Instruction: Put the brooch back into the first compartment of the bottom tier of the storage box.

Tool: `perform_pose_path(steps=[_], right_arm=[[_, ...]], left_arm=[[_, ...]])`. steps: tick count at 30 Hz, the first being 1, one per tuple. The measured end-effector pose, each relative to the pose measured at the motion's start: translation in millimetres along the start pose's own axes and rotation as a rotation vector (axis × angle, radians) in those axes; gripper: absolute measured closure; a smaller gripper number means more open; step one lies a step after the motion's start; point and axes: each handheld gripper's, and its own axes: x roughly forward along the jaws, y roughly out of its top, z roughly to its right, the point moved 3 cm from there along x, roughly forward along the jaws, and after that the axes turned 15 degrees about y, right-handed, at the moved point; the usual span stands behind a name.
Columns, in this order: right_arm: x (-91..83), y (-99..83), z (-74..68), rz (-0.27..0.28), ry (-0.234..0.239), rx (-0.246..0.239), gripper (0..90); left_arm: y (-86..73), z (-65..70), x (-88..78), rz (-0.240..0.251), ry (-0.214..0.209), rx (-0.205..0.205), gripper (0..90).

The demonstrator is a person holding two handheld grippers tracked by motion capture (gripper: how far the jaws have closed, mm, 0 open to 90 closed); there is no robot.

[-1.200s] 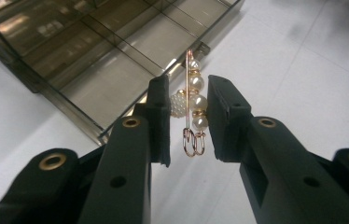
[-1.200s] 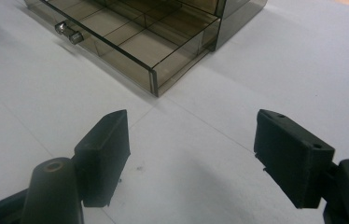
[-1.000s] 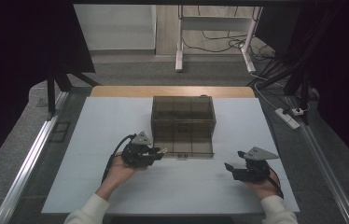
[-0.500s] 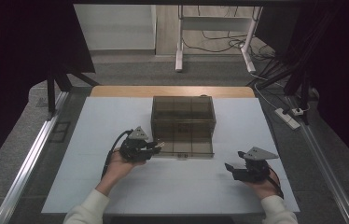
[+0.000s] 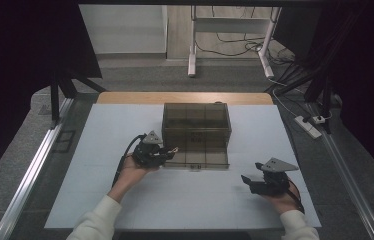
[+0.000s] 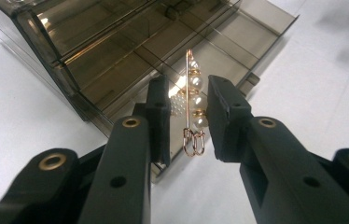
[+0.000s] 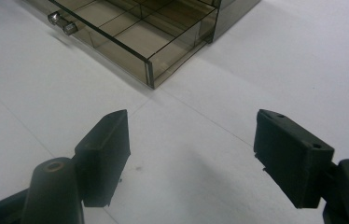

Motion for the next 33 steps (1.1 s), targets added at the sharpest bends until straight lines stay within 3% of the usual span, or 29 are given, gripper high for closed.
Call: perform_pose_path(steps=[12,24,28,31,33], right_arm=[[0.8,-0.2,-0.9,-0.007,0.001,0.002,26.9],[1.0,-0.1,-0.8,-0.007,0.001,0.002,26.9],[0.6,0.0,-0.6,-0.005,-0.001,0.003,26.9],[0.5,0.2,-0.9,-0.006,0.001,-0.001,26.9],[0.3,0.5,-1.2,-0.005,0.000,-0.003,26.9]], left_arm=[[5.3,-4.4,27.1,-0.042,0.041,0.042,69.9],[5.6,-2.9,30.4,-0.036,0.023,0.023,69.4],[4.8,-2.1,31.6,-0.042,0.035,0.034,68.8],[5.1,-2.4,30.6,-0.039,0.037,0.036,54.4],[5.7,-2.3,28.2,-0.026,0.024,0.035,52.4]])
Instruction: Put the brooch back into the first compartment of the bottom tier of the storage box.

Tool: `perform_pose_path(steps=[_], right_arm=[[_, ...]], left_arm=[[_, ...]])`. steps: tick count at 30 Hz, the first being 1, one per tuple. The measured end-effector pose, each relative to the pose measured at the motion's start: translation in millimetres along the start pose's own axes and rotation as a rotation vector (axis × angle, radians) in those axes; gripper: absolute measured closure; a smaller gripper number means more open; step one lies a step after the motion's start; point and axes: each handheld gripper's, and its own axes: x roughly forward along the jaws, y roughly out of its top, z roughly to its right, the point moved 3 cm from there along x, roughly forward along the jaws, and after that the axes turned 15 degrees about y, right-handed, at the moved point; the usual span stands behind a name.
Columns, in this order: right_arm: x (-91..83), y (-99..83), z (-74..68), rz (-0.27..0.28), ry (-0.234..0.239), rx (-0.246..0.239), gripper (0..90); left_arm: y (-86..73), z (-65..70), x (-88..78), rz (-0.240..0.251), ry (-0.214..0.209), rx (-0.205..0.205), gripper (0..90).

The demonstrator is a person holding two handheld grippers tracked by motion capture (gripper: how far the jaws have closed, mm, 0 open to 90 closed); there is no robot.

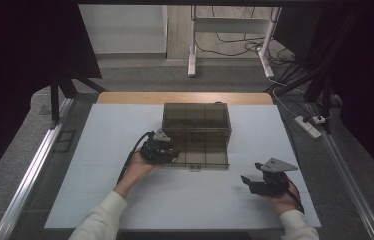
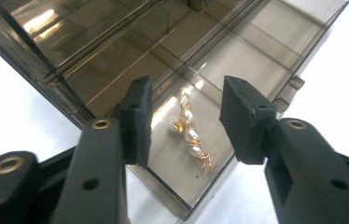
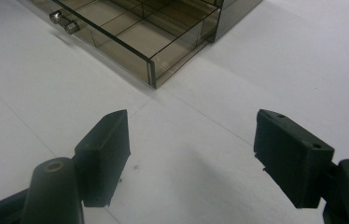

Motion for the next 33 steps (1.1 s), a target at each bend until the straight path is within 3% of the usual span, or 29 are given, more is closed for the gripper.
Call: perform_pose_path(steps=[15,22,30,33], right_arm=[[0.5,0.7,0.9,0.009,0.006,0.004,26.9],[2.2,1.3,1.2,0.008,0.011,0.006,26.9],[1.1,-0.8,-0.2,0.005,0.010,0.010,26.9],[0.4,-0.8,-0.1,0.007,0.010,0.006,26.9]], left_arm=[[0.0,1.9,-6.5,0.015,-0.072,-0.001,37.7],[-1.4,3.1,-8.6,0.010,-0.079,0.001,35.4],[-3.3,0.8,-15.0,0.017,-0.085,-0.026,33.6],[-2.6,4.3,-19.5,0.024,-0.084,-0.012,33.1]])
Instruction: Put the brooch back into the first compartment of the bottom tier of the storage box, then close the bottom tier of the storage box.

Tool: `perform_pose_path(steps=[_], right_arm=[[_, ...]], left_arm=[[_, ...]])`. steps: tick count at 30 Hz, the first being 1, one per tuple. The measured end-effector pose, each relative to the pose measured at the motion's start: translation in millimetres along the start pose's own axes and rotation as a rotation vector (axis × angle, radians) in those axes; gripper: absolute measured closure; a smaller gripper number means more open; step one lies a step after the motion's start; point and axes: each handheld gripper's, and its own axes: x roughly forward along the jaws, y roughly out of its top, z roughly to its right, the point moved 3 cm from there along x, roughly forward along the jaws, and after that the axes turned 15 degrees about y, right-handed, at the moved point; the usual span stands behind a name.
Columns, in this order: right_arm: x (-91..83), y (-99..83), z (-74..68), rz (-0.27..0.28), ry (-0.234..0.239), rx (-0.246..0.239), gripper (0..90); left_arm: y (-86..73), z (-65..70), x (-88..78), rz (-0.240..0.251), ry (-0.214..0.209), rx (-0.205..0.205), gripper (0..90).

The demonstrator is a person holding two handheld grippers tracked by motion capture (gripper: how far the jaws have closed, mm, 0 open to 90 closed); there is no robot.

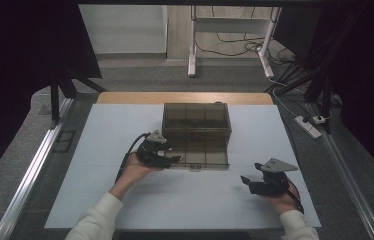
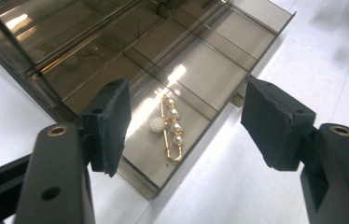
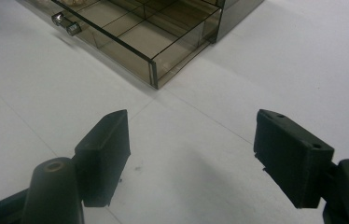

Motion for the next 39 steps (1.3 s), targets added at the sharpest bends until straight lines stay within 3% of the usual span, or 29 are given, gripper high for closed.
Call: perform_pose_path(steps=[5,18,33,39], right_arm=[[-0.4,-0.8,0.0,0.001,-0.001,-0.001,26.9],[0.3,-1.8,-0.3,-0.001,0.010,-0.002,26.9],[-2.3,-3.0,0.2,-0.002,-0.003,0.002,26.9],[-2.4,-3.7,0.5,-0.002,0.000,0.002,26.9]], left_arm=[[2.0,7.9,-10.5,0.027,-0.047,-0.016,33.1],[-6.3,19.4,-29.5,0.037,-0.051,-0.019,31.8],[-14.3,31.1,-32.2,0.008,-0.050,0.012,28.9],[-17.3,36.4,-23.7,-0.017,-0.053,0.027,29.0]])
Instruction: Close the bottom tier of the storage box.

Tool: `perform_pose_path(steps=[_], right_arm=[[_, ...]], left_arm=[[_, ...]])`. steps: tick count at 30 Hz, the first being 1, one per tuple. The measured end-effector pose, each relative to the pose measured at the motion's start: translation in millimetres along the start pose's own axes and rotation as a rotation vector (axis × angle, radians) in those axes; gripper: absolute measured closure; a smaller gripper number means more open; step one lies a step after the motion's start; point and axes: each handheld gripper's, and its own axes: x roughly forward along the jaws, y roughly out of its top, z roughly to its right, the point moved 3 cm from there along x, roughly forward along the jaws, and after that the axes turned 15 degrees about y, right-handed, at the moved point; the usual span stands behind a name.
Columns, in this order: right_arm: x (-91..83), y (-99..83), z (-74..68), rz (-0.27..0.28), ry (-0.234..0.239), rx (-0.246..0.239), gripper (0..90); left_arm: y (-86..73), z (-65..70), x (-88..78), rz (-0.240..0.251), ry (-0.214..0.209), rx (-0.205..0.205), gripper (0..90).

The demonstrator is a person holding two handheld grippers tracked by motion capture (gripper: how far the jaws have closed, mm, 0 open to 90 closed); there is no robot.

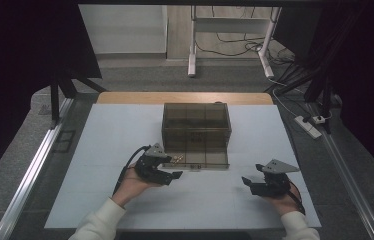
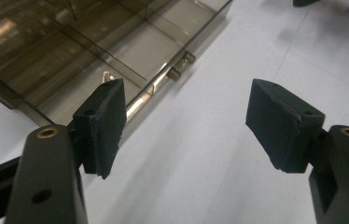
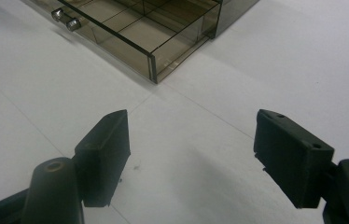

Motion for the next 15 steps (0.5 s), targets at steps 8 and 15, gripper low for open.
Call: perform_pose_path(steps=[8,15], right_arm=[[1.3,-0.1,-0.4,-0.005,0.002,0.000,26.9],[1.7,-0.6,-0.1,-0.011,0.001,0.004,26.8]], left_arm=[[-4.9,8.7,18.4,-0.038,0.005,0.038,30.5],[-7.3,11.1,25.7,-0.053,0.002,0.055,36.8]])
